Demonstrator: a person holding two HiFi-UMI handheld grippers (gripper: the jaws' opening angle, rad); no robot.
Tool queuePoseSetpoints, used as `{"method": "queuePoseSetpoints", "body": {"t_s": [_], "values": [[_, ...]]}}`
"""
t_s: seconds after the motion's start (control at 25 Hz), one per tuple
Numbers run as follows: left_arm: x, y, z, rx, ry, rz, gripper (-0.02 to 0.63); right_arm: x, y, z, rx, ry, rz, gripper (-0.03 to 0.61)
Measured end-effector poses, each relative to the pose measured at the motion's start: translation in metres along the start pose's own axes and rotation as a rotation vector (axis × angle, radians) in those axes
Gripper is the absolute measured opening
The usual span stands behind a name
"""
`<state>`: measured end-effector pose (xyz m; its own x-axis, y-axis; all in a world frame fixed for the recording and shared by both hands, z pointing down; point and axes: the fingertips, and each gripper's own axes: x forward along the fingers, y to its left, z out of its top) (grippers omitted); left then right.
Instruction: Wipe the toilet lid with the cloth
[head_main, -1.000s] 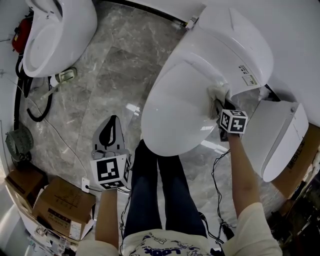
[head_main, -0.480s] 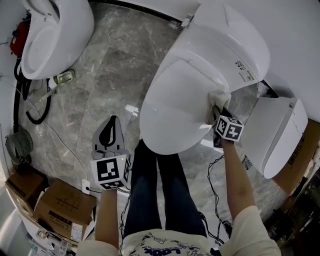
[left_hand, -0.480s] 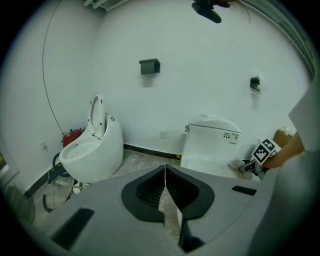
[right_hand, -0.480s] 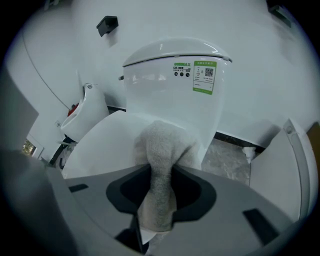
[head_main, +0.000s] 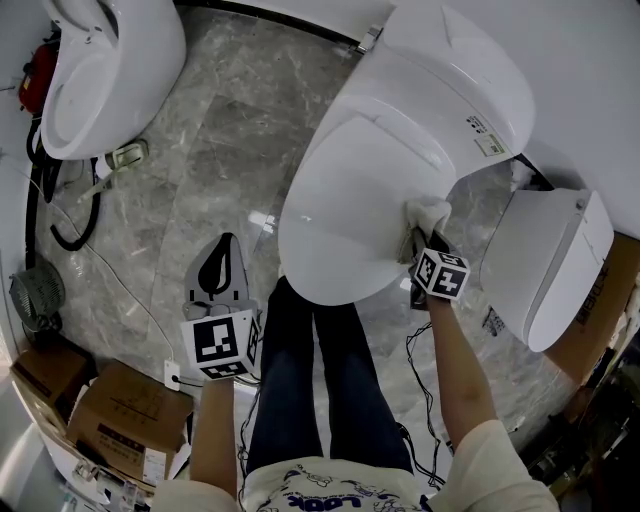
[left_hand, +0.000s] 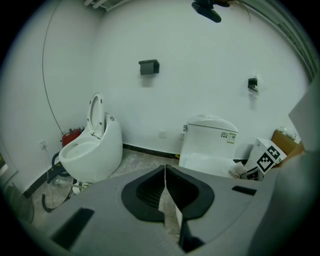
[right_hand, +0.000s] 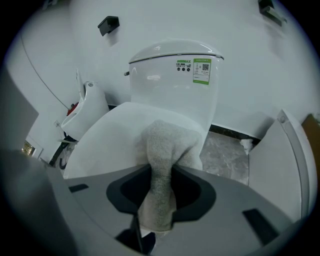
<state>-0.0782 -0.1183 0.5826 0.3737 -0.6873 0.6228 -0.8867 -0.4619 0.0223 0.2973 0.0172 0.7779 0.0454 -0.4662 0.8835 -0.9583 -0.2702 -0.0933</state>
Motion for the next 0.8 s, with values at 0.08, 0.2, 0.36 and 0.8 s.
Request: {"method": "queuePoseSetpoints", "body": {"t_s": [0.08, 0.2, 0.36, 0.8], "values": [[-0.001, 0.000, -0.001, 0.000, -0.001, -0.002, 0.014, -0.002, 0.005, -0.007, 0.004, 0.002, -0.002, 0.112], [-0.003, 0.001, -0.002, 0.002, -0.001, -0.005, 0.014, -0.006, 0.012, -0.018, 0.003, 0.007, -0.001, 0.112], [-0.007, 0.003, -0.004, 0.004, -0.002, -0.009, 0.014, -0.013, 0.026, -0.033, -0.016, 0.019, 0.009, 0.112], [-0.023, 0.009, -0.014, 0.002, -0.013, -0.014, 0.014, -0.029, 0.071, -0.078, -0.003, 0.046, 0.016, 0.112]]}}
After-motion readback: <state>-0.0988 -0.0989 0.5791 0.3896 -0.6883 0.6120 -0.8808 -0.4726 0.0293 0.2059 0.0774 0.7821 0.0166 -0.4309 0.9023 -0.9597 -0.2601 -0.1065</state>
